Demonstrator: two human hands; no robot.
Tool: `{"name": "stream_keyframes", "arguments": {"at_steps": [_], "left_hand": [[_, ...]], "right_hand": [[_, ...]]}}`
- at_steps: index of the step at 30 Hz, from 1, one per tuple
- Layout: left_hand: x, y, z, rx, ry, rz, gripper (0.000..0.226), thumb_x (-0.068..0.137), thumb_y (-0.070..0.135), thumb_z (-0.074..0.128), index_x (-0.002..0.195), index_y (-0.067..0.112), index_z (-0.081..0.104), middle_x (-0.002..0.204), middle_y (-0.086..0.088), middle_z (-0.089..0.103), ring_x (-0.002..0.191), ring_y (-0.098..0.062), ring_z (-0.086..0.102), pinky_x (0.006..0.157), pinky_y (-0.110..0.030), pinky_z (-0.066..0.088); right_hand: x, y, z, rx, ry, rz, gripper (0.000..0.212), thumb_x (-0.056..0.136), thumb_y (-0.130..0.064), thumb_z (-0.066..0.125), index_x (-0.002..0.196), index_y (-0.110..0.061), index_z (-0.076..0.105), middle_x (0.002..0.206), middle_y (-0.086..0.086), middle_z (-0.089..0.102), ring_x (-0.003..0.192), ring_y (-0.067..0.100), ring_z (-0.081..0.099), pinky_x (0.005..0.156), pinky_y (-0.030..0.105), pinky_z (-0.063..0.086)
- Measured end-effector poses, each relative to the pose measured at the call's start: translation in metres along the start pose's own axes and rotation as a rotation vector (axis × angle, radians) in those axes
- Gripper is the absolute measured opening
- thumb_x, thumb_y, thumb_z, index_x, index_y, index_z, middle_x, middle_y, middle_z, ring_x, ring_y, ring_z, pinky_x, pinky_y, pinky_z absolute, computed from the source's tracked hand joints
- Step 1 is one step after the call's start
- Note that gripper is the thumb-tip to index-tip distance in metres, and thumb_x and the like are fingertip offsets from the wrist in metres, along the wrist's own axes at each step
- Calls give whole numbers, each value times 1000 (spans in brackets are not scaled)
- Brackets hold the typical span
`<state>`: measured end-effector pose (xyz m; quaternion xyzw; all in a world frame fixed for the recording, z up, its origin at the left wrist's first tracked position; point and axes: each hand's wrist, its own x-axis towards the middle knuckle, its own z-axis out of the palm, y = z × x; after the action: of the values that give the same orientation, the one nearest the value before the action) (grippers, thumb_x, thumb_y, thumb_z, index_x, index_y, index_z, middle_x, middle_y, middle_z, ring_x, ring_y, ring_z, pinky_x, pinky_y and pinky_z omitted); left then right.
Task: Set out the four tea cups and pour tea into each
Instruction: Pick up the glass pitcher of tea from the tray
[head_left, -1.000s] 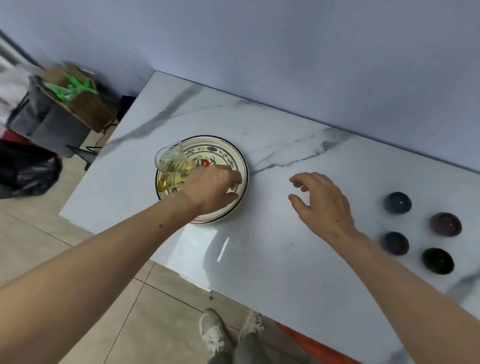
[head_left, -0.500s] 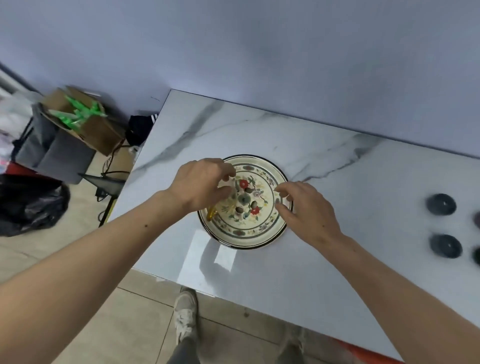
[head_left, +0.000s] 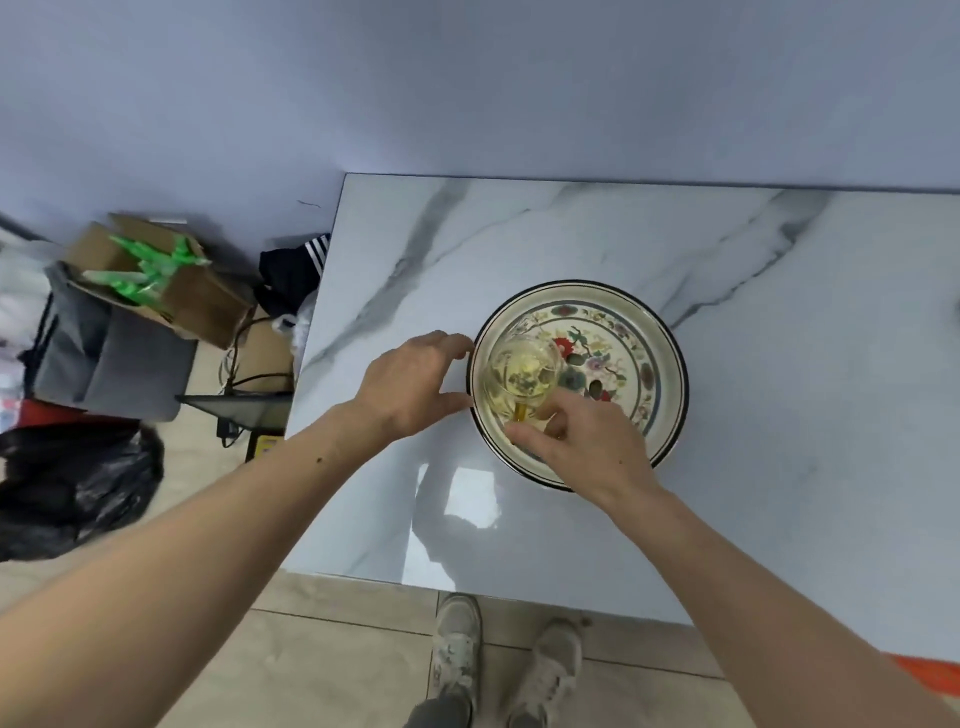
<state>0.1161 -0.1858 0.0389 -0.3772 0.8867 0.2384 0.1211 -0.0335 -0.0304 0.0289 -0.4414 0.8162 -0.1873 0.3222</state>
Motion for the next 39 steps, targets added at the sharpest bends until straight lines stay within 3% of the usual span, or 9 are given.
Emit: {"name": "stream_keyframes", "arguments": {"at_steps": [5,9,11,14,18,27,30,34,39], "left_hand": [[19,-4,21,7,-76,98,90,76,44,73,148,26,24,148,0,42,133,-27,36,103,-43,38],[34,-2,22,-22,-55,154,95,74,37,77,150,26,21,145,-5,46,134,-27,35,105,-42,33],[39,0,22,-16,-44,179,93,73,38,77,148,28,23,140,-7,51,132,-27,37,103,-42,33],[42,3,22,7,-27,207,83,72,39,77,143,30,34,130,-5,58,126,-27,43,99,-41,37],[36,4,24,49,-3,174,61,73,42,74,128,30,49,112,0,65,113,-28,52,91,-40,43],[30,42,-7,149,-38,184,65,78,43,70,136,27,45,131,2,59,122,-25,49,98,-40,40],[31,80,-19,190,-26,224,61,80,45,67,135,26,47,134,2,57,124,-24,49,99,-40,41],[33,144,-27,247,-3,295,49,81,45,64,126,28,54,126,1,62,117,-23,55,92,-37,45],[38,235,-20,249,-4,319,47,83,41,64,126,25,55,125,0,62,118,-24,55,95,-39,46]], "right_hand": [[2,-1,23,25,-15,41,45,76,-67,54,88,-25,63,71,-6,70,74,16,65,66,33,52],[0,4,28,141,-50,84,33,80,-59,55,81,-27,62,65,-5,68,68,16,66,68,35,52],[1,5,27,321,-124,119,29,83,-51,58,81,-23,62,72,2,71,66,19,69,67,35,55],[0,4,28,628,-244,208,17,89,-36,59,85,-20,63,86,10,73,65,14,71,57,23,53],[-5,8,26,834,-217,271,17,93,-21,56,95,-5,62,87,16,69,72,17,69,72,31,58],[-32,29,-36,822,-112,180,16,93,-18,56,88,-5,64,80,14,68,71,20,69,70,31,59],[-48,42,-71,831,-51,158,15,93,-18,57,79,-16,63,76,11,67,68,19,67,63,27,55],[-71,73,-122,764,35,124,18,93,-21,57,78,-14,64,74,8,67,67,16,65,60,25,51],[-101,130,-189,697,103,98,20,92,-25,56,72,-27,62,69,-3,66,62,10,63,57,21,49]]}}
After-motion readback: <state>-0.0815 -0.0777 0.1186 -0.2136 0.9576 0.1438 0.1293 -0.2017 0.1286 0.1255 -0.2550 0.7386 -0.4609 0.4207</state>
